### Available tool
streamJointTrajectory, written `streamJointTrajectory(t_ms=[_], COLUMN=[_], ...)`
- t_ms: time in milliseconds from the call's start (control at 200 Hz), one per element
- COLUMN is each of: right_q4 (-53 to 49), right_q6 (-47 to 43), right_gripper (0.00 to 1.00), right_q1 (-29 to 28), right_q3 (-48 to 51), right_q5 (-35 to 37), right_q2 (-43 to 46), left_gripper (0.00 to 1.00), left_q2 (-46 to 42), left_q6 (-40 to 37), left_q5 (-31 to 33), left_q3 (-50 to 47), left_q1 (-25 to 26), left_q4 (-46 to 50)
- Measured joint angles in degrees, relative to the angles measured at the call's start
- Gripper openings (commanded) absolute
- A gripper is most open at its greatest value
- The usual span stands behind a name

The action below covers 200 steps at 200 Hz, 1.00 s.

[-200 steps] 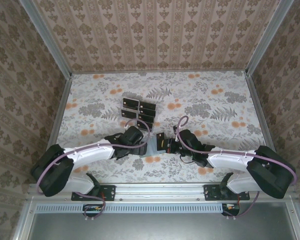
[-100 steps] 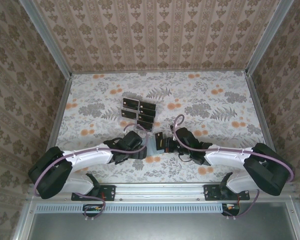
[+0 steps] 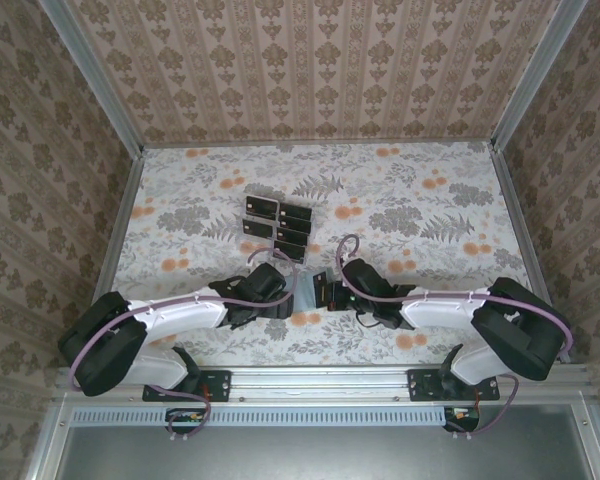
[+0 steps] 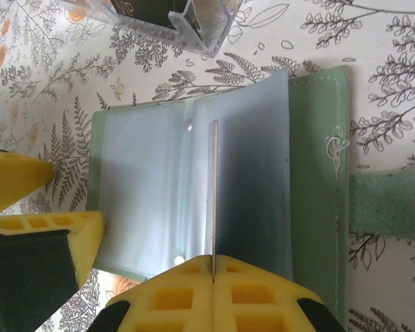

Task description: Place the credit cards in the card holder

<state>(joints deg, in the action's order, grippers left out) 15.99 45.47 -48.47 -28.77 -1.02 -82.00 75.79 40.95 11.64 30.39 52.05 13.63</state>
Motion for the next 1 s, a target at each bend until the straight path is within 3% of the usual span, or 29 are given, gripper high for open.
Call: streamJointTrajectory(t_ms=[445, 700, 1000], right_q4=[-3.48, -7.48, -4.33], right_q6=[4.94, 4.31, 2.51], right_gripper=[0.0, 0.0, 0.0], right_q1=[-5.07, -5.05, -1.4], right_q3=[1.57, 0.92, 0.61], right_q5=[2.38, 4.61, 4.7], right_q2=[4.7, 10.97, 10.62], left_gripper=[1.0, 1.0, 1.0], left_q2=[-0.26, -1.29, -3.93], left_q6=[-2.01, -3.37, -3.5], left_q5=[-2.64, -4.28, -3.48], left_q3=[0.02, 0.02, 0.0], left_q1=[-2.67, -4.35, -5.64], left_q4=[0.11, 0.74, 3.93])
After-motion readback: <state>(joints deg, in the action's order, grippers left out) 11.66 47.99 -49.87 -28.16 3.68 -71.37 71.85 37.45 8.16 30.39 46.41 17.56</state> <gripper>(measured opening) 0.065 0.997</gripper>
